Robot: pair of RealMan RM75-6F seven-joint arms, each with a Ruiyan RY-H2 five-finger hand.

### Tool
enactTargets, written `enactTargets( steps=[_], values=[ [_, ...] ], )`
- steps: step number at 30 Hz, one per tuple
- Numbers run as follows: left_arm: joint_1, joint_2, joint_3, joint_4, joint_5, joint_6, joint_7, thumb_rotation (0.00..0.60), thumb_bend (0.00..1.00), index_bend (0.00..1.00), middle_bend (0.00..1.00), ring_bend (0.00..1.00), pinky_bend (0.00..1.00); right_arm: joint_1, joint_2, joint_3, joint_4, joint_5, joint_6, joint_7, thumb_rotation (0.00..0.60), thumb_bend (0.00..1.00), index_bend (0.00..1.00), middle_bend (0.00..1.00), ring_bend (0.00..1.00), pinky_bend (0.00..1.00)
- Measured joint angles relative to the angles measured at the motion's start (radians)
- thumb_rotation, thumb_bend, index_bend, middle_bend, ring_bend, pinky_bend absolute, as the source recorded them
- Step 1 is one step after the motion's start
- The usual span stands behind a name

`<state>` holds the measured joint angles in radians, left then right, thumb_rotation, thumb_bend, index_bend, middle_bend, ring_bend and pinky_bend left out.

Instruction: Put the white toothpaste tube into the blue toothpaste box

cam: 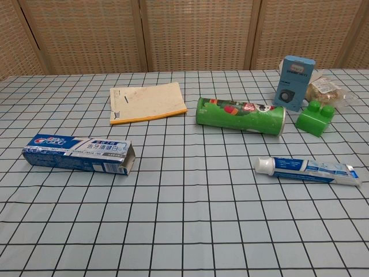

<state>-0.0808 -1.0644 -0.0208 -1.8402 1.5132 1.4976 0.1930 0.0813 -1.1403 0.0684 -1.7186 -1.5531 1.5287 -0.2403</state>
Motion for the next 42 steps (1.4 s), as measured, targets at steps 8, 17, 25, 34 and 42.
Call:
enactTargets(
  steps=[8,17,25,34,42],
  values=[
    [0.001,0.002,0.001,0.006,0.009,0.002,-0.013,0.600,0.00,0.00,0.00,0.00,0.00,0.007,-0.014,-0.004,0.019,-0.008,-0.013,0.026,0.600,0.00,0.07,0.02,0.00,0.00],
    [-0.011,-0.002,-0.013,0.008,-0.026,-0.020,-0.008,0.600,0.00,0.00,0.00,0.00,0.00,0.105,-0.049,0.004,0.090,0.014,-0.189,0.023,0.600,0.03,0.24,0.23,0.19,0.18],
    [-0.028,-0.012,-0.033,0.014,-0.080,-0.051,0.008,0.600,0.00,0.00,0.00,0.00,0.00,0.253,-0.143,0.044,0.152,0.103,-0.424,0.017,0.600,0.14,0.33,0.35,0.33,0.28],
    [-0.038,-0.007,-0.040,0.013,-0.113,-0.078,-0.005,0.600,0.00,0.00,0.00,0.00,0.00,0.334,-0.305,0.086,0.250,0.223,-0.493,-0.064,0.600,0.22,0.34,0.38,0.37,0.37],
    [-0.042,-0.007,-0.041,0.015,-0.124,-0.085,-0.003,0.600,0.00,0.00,0.00,0.00,0.00,0.369,-0.413,0.097,0.339,0.291,-0.511,-0.120,0.600,0.31,0.38,0.43,0.43,0.47]
  ],
)
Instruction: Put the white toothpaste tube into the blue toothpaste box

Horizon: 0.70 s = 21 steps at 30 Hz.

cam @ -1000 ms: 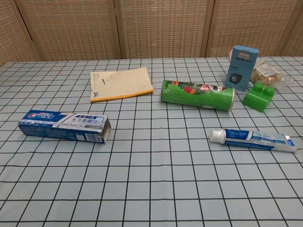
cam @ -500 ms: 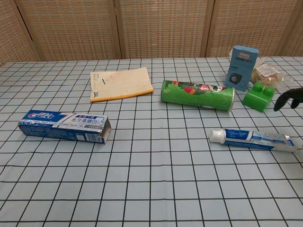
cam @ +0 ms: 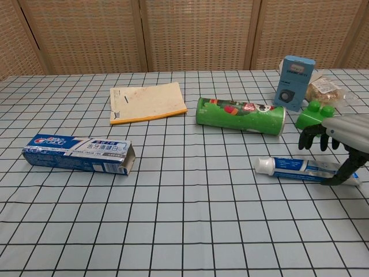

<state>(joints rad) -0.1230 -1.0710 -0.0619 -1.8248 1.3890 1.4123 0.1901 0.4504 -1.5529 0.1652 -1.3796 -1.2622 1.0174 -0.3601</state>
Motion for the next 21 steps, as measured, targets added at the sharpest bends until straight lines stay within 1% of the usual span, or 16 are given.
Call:
enactTargets(
  steps=[2,5,15,18,21],
  values=[
    [-0.001,0.000,-0.001,0.001,-0.004,-0.001,-0.001,0.600,0.00,0.00,0.00,0.00,0.00,0.004,-0.013,0.000,0.012,0.014,-0.005,-0.004,0.600,0.34,0.39,0.45,0.45,0.51],
    [-0.003,-0.001,-0.002,0.001,-0.006,-0.004,0.000,0.600,0.00,0.00,0.00,0.00,0.00,0.009,-0.027,-0.001,0.025,0.030,-0.010,-0.004,0.600,0.37,0.41,0.46,0.46,0.52],
    [-0.006,-0.003,0.000,-0.001,-0.007,-0.005,0.005,0.600,0.00,0.00,0.00,0.00,0.00,0.014,-0.045,-0.012,0.066,0.045,-0.008,0.008,0.600,0.39,0.44,0.48,0.47,0.52],
    [-0.007,-0.004,0.001,-0.002,-0.007,-0.008,0.007,0.600,0.00,0.00,0.00,0.00,0.00,0.014,-0.039,-0.015,0.068,0.051,-0.016,0.023,0.600,0.41,0.48,0.52,0.50,0.52],
    [-0.008,-0.004,0.002,-0.003,-0.008,-0.009,0.007,0.600,0.00,0.00,0.00,0.00,0.00,0.015,-0.034,-0.017,0.072,0.057,-0.027,0.045,0.600,0.45,0.54,0.57,0.55,0.54]
  ],
)
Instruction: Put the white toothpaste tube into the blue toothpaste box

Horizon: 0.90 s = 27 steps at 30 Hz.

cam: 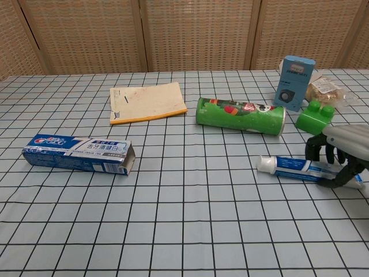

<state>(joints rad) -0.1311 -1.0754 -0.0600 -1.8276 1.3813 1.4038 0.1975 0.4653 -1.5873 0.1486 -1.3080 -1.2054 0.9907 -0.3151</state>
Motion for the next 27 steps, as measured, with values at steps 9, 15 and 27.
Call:
enactTargets(
  steps=[9,15,27],
  values=[
    [-0.006,-0.007,0.000,0.006,-0.010,-0.009,0.011,0.600,0.00,0.00,0.00,0.00,0.00,0.007,-0.013,-0.012,0.037,-0.027,0.001,0.048,0.600,0.61,0.63,0.65,0.62,0.58],
    [-0.021,-0.019,-0.004,0.019,-0.025,-0.034,0.022,0.600,0.00,0.00,0.00,0.00,0.00,0.005,0.008,-0.019,0.020,-0.064,0.018,0.103,0.600,0.63,0.64,0.65,0.63,0.58],
    [-0.199,-0.090,-0.048,0.206,-0.031,-0.244,0.059,0.600,0.00,0.00,0.00,0.00,0.00,-0.014,0.188,-0.043,-0.172,-0.192,0.109,0.173,0.600,0.63,0.64,0.65,0.63,0.58]
  ],
)
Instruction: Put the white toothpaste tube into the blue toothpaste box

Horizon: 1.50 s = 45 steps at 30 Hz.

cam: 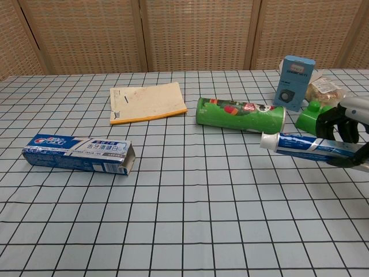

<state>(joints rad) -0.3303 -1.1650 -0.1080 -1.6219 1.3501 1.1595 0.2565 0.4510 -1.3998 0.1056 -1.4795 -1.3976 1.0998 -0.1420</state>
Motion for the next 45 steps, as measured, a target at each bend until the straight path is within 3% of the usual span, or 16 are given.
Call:
enactTargets(
  steps=[6,10,14,21,25,32,40,45],
  values=[
    [-0.116,-0.077,-0.006,0.149,0.025,-0.147,-0.018,0.600,0.00,0.04,0.00,0.00,0.00,-0.005,0.052,-0.008,-0.066,-0.020,0.023,-0.033,0.600,0.63,0.64,0.65,0.63,0.58],
    [-0.184,-0.140,-0.006,0.238,0.037,-0.232,-0.069,0.600,0.00,0.09,0.04,0.04,0.09,-0.008,0.070,-0.010,-0.086,-0.017,0.028,-0.050,0.600,0.63,0.64,0.65,0.63,0.58],
    [-0.219,-0.182,-0.001,0.293,0.048,-0.268,-0.101,0.600,0.00,0.12,0.11,0.13,0.19,-0.009,0.084,-0.010,-0.097,-0.010,0.028,-0.060,0.600,0.63,0.64,0.65,0.63,0.58],
    [-0.263,-0.253,0.012,0.364,0.044,-0.315,-0.109,0.600,0.00,0.18,0.18,0.21,0.25,-0.011,0.108,-0.011,-0.108,-0.013,0.039,-0.070,0.600,0.63,0.64,0.65,0.63,0.58],
    [-0.278,-0.295,0.014,0.394,0.020,-0.332,-0.091,0.600,0.00,0.23,0.21,0.23,0.27,-0.014,0.119,-0.012,-0.109,-0.015,0.044,-0.066,0.600,0.63,0.64,0.66,0.63,0.58],
    [-0.288,-0.337,0.015,0.425,0.006,-0.316,-0.083,0.600,0.02,0.40,0.40,0.39,0.36,-0.017,0.128,-0.014,-0.110,-0.017,0.051,-0.055,0.600,0.63,0.64,0.66,0.63,0.58],
    [-0.281,-0.356,0.017,0.442,0.012,-0.263,-0.080,0.600,0.13,0.52,0.49,0.47,0.44,-0.019,0.139,-0.013,-0.112,-0.013,0.052,-0.045,0.600,0.63,0.64,0.66,0.63,0.58],
    [-0.275,-0.342,0.011,0.412,0.008,-0.249,-0.117,0.600,0.13,0.54,0.50,0.48,0.45,-0.019,0.151,-0.011,-0.133,-0.023,0.063,-0.051,0.600,0.63,0.64,0.66,0.63,0.58]
  ],
)
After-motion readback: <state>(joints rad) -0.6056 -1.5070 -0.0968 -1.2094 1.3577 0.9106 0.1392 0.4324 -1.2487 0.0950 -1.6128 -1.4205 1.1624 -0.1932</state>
